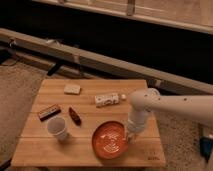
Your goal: Drag the ceramic bowl in a circle
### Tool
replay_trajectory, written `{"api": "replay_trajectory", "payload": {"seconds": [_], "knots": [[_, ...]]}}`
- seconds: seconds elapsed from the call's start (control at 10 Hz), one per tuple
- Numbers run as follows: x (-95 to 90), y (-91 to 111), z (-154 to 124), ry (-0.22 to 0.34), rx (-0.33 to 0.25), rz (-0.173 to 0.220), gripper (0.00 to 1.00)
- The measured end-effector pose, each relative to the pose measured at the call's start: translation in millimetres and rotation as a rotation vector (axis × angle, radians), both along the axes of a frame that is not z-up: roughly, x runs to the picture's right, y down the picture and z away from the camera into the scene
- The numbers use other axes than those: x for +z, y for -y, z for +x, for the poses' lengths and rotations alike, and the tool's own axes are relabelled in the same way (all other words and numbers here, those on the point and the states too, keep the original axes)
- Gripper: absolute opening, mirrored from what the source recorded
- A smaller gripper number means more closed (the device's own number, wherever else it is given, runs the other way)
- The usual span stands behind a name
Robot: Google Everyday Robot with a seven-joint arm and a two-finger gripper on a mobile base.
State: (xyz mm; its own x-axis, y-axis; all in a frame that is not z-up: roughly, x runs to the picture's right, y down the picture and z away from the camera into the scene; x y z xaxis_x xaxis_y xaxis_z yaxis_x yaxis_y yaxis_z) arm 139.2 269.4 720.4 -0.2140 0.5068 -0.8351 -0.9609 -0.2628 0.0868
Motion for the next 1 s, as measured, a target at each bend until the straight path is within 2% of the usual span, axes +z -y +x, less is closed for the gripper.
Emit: {"api": "replay_trajectory", "payload": {"seconds": [0.2, 0.4, 0.5, 0.8, 1.0], "knots": [[-0.4, -7.4, 29.5, -0.071, 0.025, -0.025, 0.0], [8.4, 1.2, 62.7, -0.148, 0.044, -0.042, 0.0], [13.6, 8.1, 68.3, -0.162, 0.044, -0.044, 0.0], [36.9, 47.3, 78.5, -0.185, 0.022, -0.019, 0.0], [54.1, 74.3, 60.5, -0.165, -0.008, 0.006, 0.0]]}}
